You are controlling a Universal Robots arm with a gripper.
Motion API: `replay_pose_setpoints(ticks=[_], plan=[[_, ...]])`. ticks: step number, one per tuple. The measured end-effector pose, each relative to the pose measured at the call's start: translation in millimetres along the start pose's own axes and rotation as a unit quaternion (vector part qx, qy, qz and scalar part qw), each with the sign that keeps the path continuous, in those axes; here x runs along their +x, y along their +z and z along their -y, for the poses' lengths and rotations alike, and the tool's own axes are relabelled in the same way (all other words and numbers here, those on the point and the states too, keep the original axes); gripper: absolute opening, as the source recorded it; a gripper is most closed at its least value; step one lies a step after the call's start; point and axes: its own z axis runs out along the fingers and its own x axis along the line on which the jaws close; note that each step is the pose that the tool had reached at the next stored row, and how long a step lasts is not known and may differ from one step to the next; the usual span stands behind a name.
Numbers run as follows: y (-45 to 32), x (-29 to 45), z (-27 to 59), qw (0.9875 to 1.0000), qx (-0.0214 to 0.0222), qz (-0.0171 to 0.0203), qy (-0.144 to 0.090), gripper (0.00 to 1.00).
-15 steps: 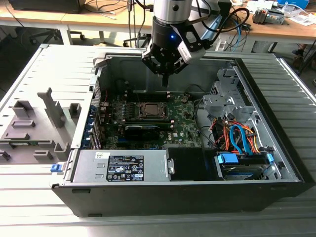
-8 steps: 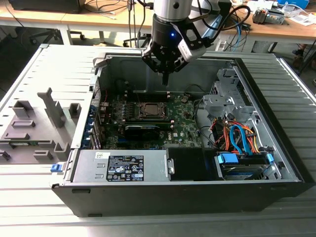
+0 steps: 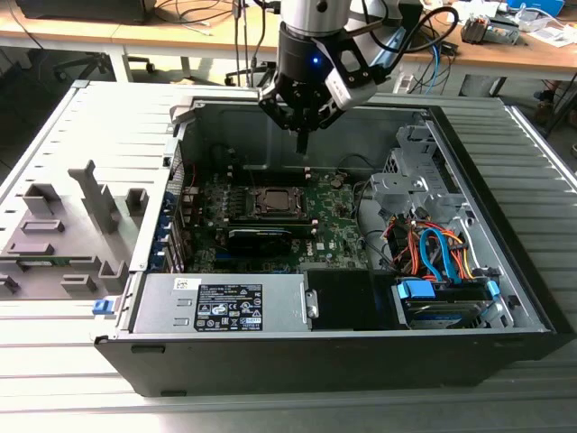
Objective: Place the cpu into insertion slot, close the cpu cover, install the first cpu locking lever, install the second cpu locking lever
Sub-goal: 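Install the first cpu locking lever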
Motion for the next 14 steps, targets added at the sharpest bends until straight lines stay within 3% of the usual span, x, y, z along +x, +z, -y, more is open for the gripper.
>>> replay_pose_setpoints(ticks=[14], plan=[[-6.4,-0.1,-0.3,1.0,-0.0048,0.0002,0.0,0.11]])
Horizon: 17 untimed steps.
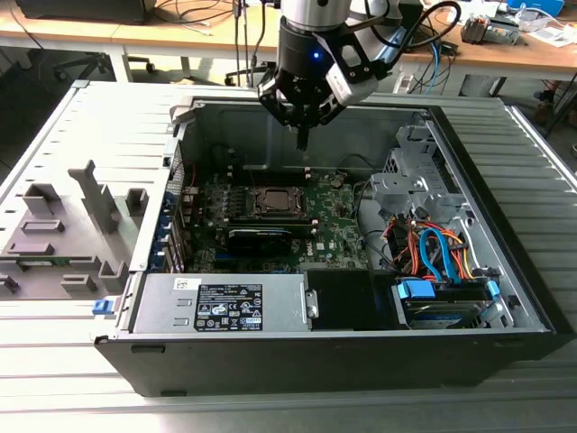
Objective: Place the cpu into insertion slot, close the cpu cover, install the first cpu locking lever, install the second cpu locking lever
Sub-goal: 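Install the first cpu locking lever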
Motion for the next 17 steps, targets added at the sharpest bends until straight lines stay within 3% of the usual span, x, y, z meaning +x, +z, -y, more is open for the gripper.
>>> replay_pose_setpoints(ticks=[17], plan=[[-7.7,-0.2,-0.4,1.0,-0.0063,0.0003,0.0,0.11]])
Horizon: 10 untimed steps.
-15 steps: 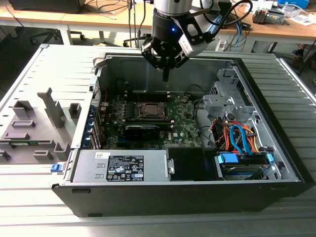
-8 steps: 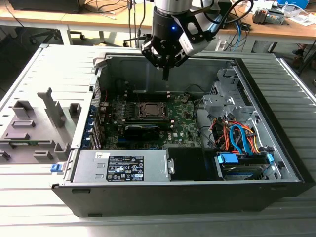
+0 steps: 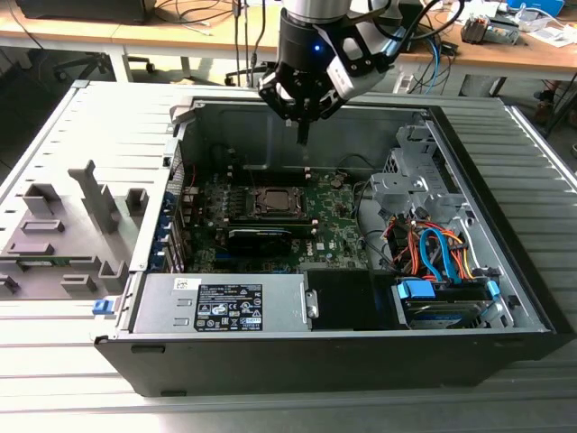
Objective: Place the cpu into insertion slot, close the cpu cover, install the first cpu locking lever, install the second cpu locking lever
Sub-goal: 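Install the first cpu locking lever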
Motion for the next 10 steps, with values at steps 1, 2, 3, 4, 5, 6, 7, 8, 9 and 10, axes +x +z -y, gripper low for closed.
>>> replay_pose_setpoints(ticks=[1,2,3,4,5,6,7,8,9,10], plan=[[-0.3,0.0,0.0,1.0,-0.0003,0.0,0.0,0.11],[-0.7,0.0,-0.1,1.0,-0.0006,0.0,0.0,0.11],[-1.0,0.0,-0.1,1.0,-0.0009,0.0,0.0,0.11],[-1.3,0.0,-0.1,1.0,-0.0012,0.0,0.0,0.11],[-1.6,0.0,-0.1,1.0,-0.0015,0.0,0.0,0.11],[-1.9,0.0,-0.1,1.0,-0.0018,0.0001,0.0,0.11],[-2.4,0.0,-0.2,1.0,-0.0023,0.0001,0.0,0.11],[-2.8,0.0,-0.2,1.0,-0.0026,0.0001,0.0,0.11],[-3.1,-0.1,-0.2,1.0,-0.003,0.0001,0.0,0.11],[-3.7,-0.1,-0.2,1.0,-0.0035,0.0002,0.0,0.11]])
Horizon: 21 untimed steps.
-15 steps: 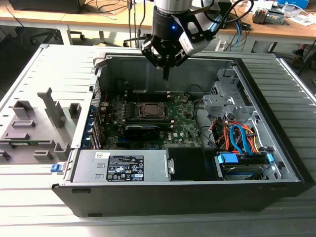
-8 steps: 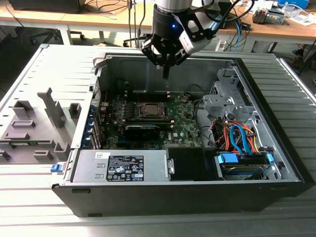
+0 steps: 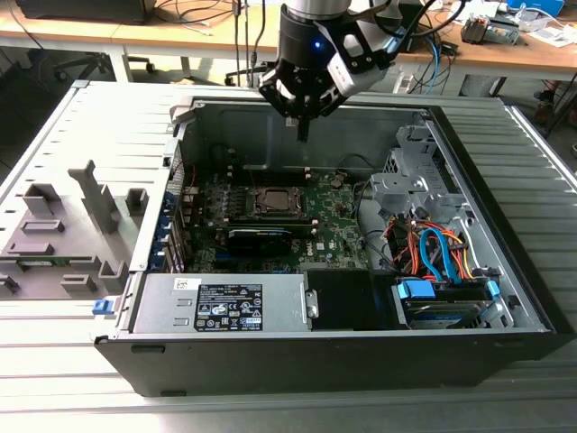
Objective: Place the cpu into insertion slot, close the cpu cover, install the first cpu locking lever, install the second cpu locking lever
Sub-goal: 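Install the first cpu locking lever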
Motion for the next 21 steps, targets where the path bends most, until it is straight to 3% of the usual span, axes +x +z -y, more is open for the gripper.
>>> replay_pose_setpoints(ticks=[21], plan=[[-8.6,-0.2,-0.6,1.0,-0.0088,0.0004,0.0,0.11]])
